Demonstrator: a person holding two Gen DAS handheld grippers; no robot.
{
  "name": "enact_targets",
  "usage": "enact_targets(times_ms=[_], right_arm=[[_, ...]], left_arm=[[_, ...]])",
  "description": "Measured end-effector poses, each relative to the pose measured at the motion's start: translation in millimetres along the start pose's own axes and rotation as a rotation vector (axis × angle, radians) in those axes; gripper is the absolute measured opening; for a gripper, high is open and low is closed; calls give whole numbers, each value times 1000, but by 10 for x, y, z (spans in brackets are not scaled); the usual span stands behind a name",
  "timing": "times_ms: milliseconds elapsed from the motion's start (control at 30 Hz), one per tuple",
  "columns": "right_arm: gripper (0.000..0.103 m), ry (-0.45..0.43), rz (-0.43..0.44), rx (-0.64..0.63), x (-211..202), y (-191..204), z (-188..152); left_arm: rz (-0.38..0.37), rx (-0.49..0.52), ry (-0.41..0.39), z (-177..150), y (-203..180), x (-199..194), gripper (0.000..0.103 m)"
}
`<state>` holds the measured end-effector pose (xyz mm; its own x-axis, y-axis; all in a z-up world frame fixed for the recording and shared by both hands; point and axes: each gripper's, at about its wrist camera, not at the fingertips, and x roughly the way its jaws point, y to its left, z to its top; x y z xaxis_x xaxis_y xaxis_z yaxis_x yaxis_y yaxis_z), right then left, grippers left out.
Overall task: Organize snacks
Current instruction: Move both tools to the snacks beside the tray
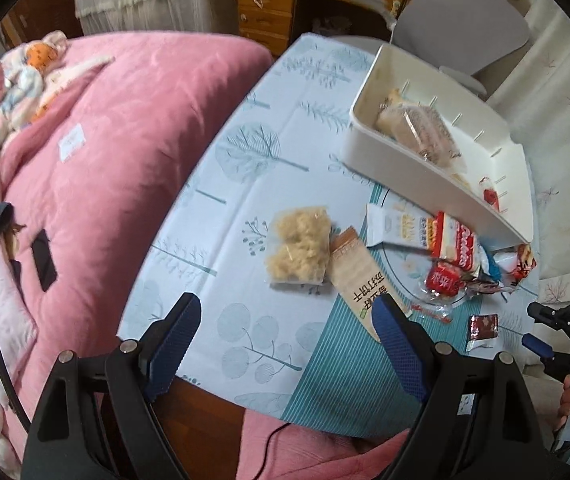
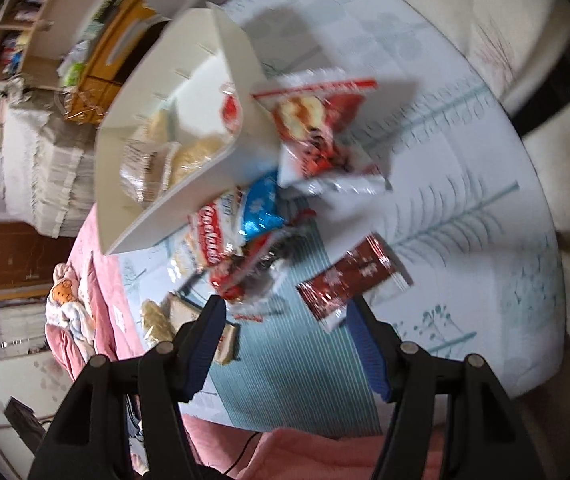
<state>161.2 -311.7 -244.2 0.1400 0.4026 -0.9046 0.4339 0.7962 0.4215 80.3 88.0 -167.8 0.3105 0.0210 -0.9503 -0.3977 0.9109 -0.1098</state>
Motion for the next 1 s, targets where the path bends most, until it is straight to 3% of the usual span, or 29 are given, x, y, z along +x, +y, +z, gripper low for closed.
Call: enact_targets(times_ms=[433,667,833,1000], right_arm=[[63,54,-108,400,272,-353,-162],[63,-46,-134,574,341,-355,-284],[63,-118,-115,777,428,-442,-423],[63,-201,-155,864,452,-450,-526]], left_arm=[[-57,75,175,277,137,782,87],[-74,124,240,436,181,1149,87],[-85,156,287,477,175,1376,87],[-111,214,294,494,124,1464,87]])
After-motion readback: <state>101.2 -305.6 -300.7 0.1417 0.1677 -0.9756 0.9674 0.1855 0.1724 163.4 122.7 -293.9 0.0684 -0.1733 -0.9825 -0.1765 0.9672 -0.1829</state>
